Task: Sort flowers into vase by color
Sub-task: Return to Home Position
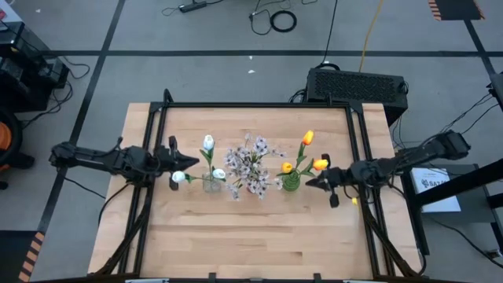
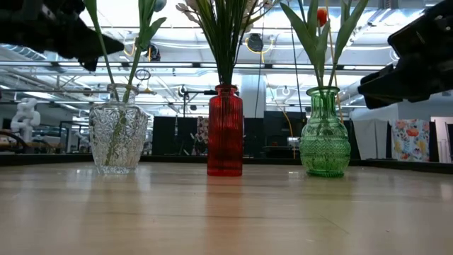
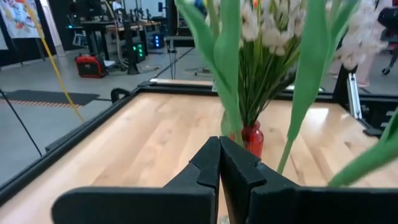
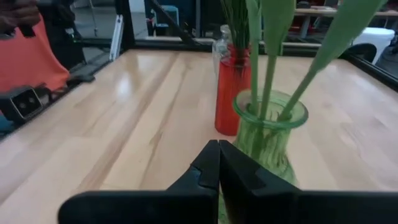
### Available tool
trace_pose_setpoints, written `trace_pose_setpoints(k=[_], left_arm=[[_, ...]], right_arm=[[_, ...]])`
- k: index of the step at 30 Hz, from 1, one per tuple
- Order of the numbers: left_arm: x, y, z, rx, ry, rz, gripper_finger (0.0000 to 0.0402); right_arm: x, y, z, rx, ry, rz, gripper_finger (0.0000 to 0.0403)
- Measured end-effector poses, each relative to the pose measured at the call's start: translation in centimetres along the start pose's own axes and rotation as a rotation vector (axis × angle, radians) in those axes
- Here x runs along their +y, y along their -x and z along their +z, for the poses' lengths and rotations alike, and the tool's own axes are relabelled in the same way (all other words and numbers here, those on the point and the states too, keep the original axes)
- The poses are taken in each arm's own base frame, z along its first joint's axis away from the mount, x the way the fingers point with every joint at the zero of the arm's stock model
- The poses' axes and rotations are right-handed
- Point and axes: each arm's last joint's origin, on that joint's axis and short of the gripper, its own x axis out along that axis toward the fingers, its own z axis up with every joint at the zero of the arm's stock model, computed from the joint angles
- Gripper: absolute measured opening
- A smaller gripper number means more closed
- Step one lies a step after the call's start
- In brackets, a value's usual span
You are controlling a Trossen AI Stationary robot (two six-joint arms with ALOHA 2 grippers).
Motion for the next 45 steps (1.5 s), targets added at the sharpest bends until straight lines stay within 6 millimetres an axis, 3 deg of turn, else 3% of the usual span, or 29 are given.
trace_pose_setpoints(k=[15,24,45], left_arm=[[0.0,0.6,-5.0,-0.028,0.04,-0.082,0.0012],[0.1,1.4,-4.4,-0.113,-0.021,-0.111,0.0011],[0.2,1.3,-4.6,-0.091,-0.031,-0.159,0.0001]], right_arm=[[-2.2,0.4,0.5,-0.037,-0.008,0.024,0.0],[-2.7,0.9,0.7,-0.064,-0.035,0.045,0.0],[-3.2,2.4,1.4,-0.15,-0.054,0.004,0.0]])
